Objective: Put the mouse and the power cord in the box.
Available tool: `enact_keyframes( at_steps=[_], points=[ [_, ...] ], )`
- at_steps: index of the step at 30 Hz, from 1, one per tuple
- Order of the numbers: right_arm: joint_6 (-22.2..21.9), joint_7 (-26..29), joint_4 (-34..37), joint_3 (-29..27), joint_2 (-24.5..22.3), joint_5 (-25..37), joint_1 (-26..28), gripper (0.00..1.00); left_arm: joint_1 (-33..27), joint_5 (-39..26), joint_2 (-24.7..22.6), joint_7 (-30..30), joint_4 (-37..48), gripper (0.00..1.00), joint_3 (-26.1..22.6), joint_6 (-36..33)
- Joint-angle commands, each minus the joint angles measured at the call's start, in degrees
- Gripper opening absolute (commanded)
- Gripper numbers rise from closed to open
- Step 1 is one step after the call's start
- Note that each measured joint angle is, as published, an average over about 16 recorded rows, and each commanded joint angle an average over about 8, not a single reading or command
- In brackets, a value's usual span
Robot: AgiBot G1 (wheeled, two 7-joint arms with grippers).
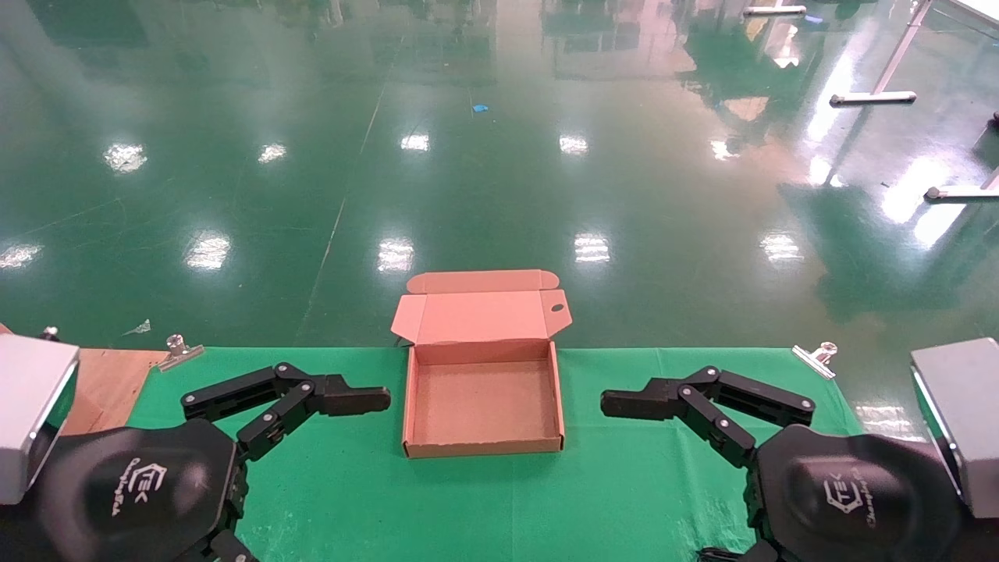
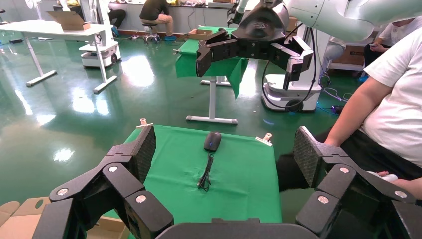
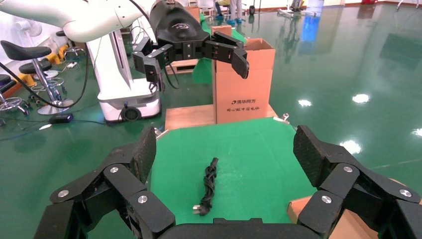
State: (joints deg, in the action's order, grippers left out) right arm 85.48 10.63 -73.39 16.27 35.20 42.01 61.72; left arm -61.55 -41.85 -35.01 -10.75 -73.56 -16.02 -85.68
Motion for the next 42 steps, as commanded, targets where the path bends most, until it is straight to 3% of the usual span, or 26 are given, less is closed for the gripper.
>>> enact_keyframes(
  at_steps=[1, 29, 34, 42],
  points=[
    [0.0, 0.0, 0.0, 0.0, 0.0, 0.0, 0.0, 1.0, 0.0, 0.0, 0.0, 0.0, 0.0, 1.0, 0.0, 0.0],
    [0.0, -0.3, -0.2, 0.1, -0.1, 0.6, 0.1, 1.0, -0.1, -0.1, -0.1, 0.1, 0.1, 1.0, -0.2, -0.1],
    [0.0, -2.2, -1.5, 2.5, 0.2, 7.7, 2.1, 1.0, -1.8, -4.6, 0.3, 0.6, 0.1, 1.0, -2.2, -2.1],
    [1.3, -5.4, -2.5, 10.7, 3.9, 28.1, 10.2, 1.0, -6.5, -18.0, 0.4, 4.1, 4.4, 1.0, -8.9, -4.3]
  ],
)
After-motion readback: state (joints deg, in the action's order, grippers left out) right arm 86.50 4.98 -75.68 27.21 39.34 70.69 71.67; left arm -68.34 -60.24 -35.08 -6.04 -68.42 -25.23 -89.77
